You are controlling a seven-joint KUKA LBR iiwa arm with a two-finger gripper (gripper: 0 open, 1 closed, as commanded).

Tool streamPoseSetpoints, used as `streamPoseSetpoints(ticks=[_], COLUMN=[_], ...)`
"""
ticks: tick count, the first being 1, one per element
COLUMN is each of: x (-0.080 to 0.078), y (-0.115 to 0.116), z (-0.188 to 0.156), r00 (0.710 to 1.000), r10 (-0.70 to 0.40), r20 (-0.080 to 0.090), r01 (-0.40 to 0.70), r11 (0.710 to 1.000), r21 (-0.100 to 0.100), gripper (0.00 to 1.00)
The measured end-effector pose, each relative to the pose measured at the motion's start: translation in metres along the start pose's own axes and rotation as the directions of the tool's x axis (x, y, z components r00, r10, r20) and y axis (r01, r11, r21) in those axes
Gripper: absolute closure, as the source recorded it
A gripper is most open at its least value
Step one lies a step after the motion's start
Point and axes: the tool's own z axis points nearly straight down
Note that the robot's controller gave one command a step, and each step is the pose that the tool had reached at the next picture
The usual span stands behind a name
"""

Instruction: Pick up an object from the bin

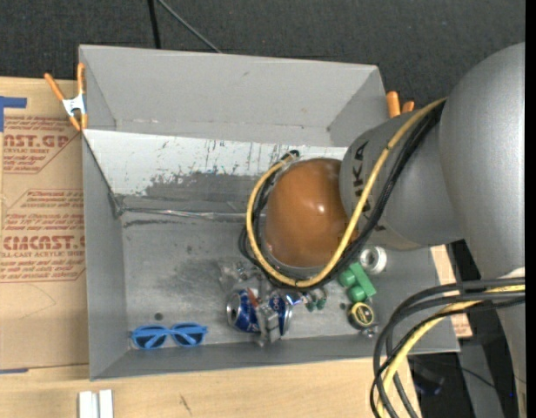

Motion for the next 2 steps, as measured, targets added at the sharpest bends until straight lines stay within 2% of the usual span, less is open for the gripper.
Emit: streamPoseSetpoints(ticks=[1, 2], x=[-0.002, -0.032], y=[0.003, -0.017], z=[-0.002, -0.157], r00=[1.0, 0.999], r10=[-0.003, -0.039], r20=[0.004, 0.015], r01=[0.003, 0.039], r11=[1.0, 0.999], r21=[-0.002, 0.003], gripper=[1.0, 1.0])
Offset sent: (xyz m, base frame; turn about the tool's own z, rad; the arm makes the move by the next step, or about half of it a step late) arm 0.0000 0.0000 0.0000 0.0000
